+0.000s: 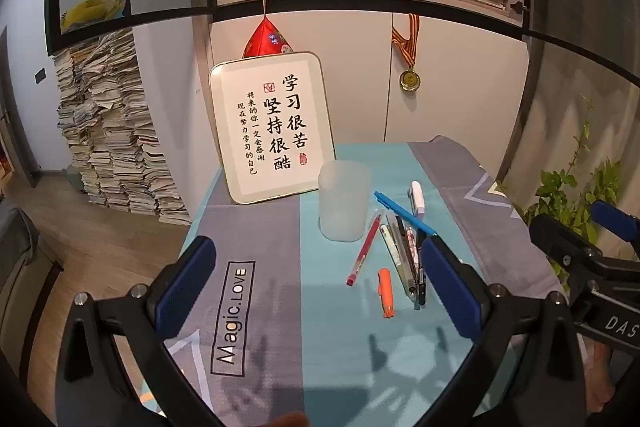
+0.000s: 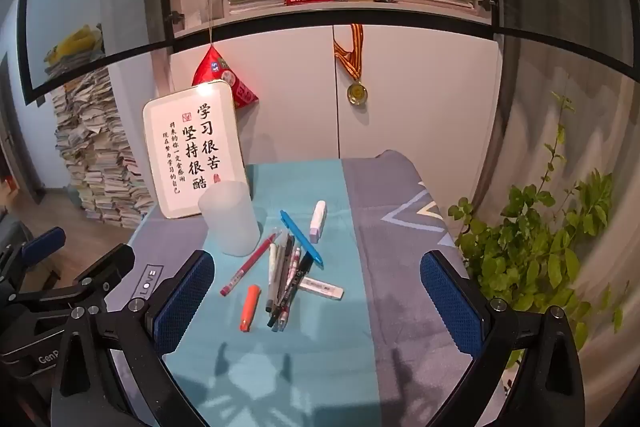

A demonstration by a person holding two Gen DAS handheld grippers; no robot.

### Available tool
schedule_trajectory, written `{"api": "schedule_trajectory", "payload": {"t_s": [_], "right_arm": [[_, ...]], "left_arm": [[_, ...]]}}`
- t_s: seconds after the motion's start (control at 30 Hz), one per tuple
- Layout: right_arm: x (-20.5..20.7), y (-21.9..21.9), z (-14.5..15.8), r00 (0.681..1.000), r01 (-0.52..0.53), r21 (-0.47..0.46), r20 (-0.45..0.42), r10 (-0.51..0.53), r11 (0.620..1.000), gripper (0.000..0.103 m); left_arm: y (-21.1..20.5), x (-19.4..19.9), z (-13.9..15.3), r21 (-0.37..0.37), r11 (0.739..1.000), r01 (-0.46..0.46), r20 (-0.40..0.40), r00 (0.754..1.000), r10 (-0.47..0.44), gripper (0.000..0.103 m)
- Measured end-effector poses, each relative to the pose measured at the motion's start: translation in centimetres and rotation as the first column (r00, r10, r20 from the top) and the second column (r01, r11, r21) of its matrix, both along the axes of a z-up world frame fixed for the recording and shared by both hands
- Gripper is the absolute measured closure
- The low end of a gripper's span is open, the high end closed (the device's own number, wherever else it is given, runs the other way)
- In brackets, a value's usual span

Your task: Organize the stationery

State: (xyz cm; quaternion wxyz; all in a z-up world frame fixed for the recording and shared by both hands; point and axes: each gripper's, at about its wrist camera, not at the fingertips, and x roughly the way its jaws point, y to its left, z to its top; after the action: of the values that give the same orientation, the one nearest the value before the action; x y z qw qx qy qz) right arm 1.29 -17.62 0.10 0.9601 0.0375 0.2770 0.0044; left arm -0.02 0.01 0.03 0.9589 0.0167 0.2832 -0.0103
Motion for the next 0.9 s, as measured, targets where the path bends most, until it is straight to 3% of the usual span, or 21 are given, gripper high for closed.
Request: {"api": "schedule_trajectory", "payload": {"t_s": [0.3, 0.53, 0.7, 0.9], "right_arm": [[0.3, 0.0, -0.5, 1.0, 0.0, -0.001, -0.007, 0.0, 1.0, 0.0], [0.2, 0.0, -0.5, 1.0, -0.002, 0.003, -0.012, 0.002, 1.0, 0.0], [0.2, 0.3, -0.4, 1.0, 0.001, -0.001, -0.01, -0.001, 1.0, 0.0], [0.2, 0.2, -0.5, 1.0, 0.003, -0.001, -0.01, -0.003, 1.0, 0.0]], "left_arm": [[0.4, 0.5, -1.5, -0.027, 0.999, 0.019, -0.018, 1.0, -0.019, 0.001], [0.4, 0.2, -0.8, -0.049, 0.998, 0.026, -0.016, 1.0, -0.026, 0.001], [0.7, 0.5, -1.4, -0.093, 0.995, 0.036, -0.033, 0.999, -0.04, 0.005], [0.6, 0.4, -1.8, -0.087, 0.995, 0.04, -0.038, 0.998, -0.044, 0.008]]}}
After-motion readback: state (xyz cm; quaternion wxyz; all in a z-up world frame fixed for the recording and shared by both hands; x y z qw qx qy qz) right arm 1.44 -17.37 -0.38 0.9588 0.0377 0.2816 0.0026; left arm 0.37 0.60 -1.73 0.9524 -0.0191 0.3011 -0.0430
